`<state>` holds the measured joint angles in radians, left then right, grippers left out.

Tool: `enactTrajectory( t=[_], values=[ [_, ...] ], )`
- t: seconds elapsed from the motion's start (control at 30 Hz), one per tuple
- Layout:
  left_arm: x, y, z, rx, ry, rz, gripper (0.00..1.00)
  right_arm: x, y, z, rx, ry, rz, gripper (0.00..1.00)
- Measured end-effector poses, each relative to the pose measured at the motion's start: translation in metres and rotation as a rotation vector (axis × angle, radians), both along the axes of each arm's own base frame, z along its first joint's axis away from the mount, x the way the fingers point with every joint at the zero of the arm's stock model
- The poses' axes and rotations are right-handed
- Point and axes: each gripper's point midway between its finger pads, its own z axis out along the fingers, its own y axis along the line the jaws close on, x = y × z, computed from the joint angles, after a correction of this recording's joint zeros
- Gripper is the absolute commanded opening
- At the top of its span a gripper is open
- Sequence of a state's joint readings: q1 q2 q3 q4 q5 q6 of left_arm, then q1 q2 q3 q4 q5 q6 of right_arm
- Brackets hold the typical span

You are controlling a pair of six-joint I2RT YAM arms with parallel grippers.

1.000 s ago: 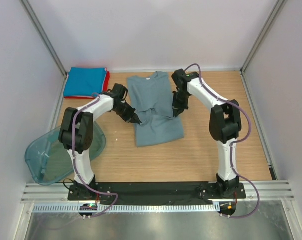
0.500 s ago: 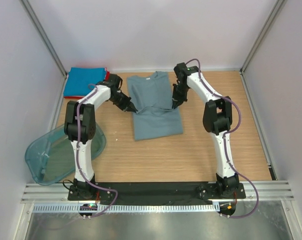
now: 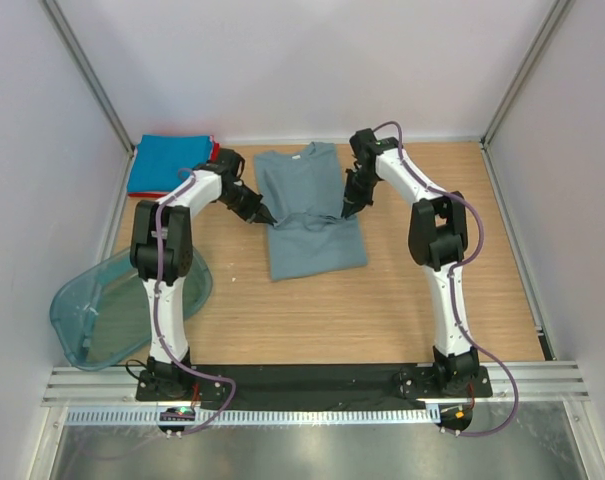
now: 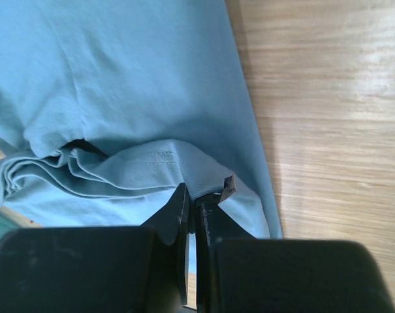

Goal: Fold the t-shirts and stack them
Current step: Fold the tshirt

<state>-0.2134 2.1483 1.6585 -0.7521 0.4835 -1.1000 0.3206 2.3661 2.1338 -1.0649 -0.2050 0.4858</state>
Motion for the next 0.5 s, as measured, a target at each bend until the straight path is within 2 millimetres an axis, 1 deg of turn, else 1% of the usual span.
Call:
enactTrajectory(
  t=[0.13,0.4,0.5],
  values=[
    [-0.001,-0.001,0.001,-0.007,0.0,-0.004,0.0,-0.009,-0.003,-0.001,-0.004,0.018,-0.002,0.01],
    [-0.002,-0.002,0.008,-0.019,-0.008,-0.007,0.0,-0.007,-0.002,0.023,0.01,-0.028,-0.001,0.01],
    [-0.003,-0.002,0.012,-0.021,-0.016,-0.007,0.0,-0.008,-0.003,0.026,0.011,-0.031,-0.001,0.01]
  ],
)
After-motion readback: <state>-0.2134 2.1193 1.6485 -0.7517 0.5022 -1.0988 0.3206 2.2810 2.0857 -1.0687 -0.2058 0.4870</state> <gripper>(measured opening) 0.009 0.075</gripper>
